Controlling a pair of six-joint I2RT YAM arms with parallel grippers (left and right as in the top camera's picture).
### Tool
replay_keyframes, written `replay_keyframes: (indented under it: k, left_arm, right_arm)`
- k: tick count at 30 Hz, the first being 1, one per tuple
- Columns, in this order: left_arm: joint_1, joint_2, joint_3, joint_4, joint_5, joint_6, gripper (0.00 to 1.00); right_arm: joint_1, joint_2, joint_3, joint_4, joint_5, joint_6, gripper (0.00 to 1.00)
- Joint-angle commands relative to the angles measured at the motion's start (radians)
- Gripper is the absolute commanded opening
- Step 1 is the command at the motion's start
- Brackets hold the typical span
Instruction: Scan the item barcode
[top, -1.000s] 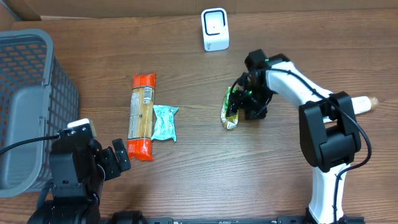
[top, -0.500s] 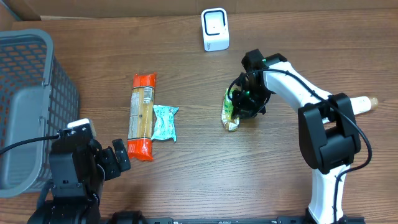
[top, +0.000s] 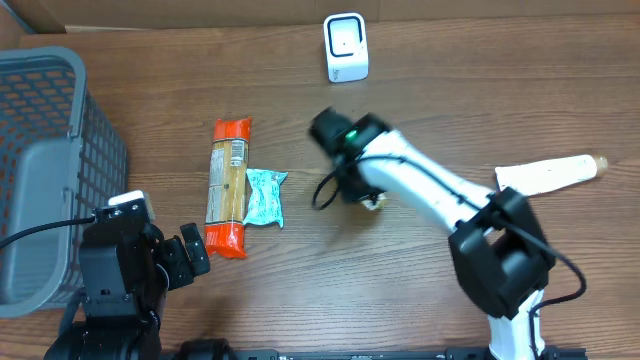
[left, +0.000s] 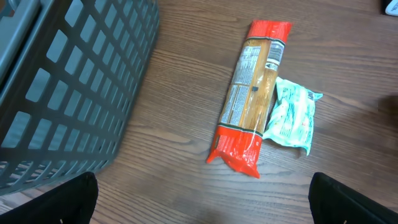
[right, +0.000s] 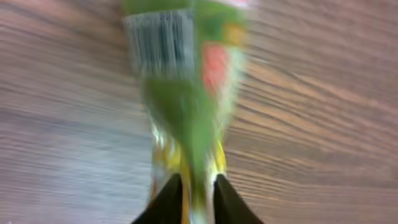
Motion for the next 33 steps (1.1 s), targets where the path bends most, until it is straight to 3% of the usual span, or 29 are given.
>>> replay_keyframes:
  k: [1, 8, 15, 16, 21, 23, 27, 33]
  left_arm:
    - [0.005, -0.003, -0.003, 0.003, -0.016, -0.01, 1.0]
    - [0.005, -0.003, -0.003, 0.003, -0.016, -0.01, 1.0]
    - [0.005, -0.003, -0.003, 0.003, -0.016, -0.01, 0.99]
    - [0.005, -0.003, -0.003, 0.003, -0.016, -0.01, 1.0]
    - [0.005, -0.003, -0.003, 0.003, -0.016, -0.01, 1.0]
    - [0.005, -0.003, -0.003, 0.003, -0.016, -0.01, 1.0]
    - [0.005, -0.003, -0.003, 0.003, -0.016, -0.01, 0.99]
    - [0.005, -0.003, -0.003, 0.003, -0.016, -0.01, 1.0]
  right_arm:
    - [0.087, -0.014, 0.002, 0.018, 0.127, 0.023, 0.36]
    - [0.135, 0.009, 0.003, 0.081, -0.043, 0.055, 0.41]
    - [0.018, -0.039, 0.085, 0.016, -0.137, 0.042, 0.46]
    - [-0.007, -0.055, 0.1, 0.004, -0.147, 0.039, 0.49]
    - [-0.179, -0.115, 0.138, -0.025, -0.348, -0.084, 0.93]
    - [-0.241, -0.108, 0.129, -0.033, -0.468, -0.164, 0.98]
    - [-0.336, -0.07, 0.057, -0.037, -0.698, -0.31, 1.0]
    - [-0.341, -0.02, -0.056, 0.005, -0.777, -0.366, 0.99]
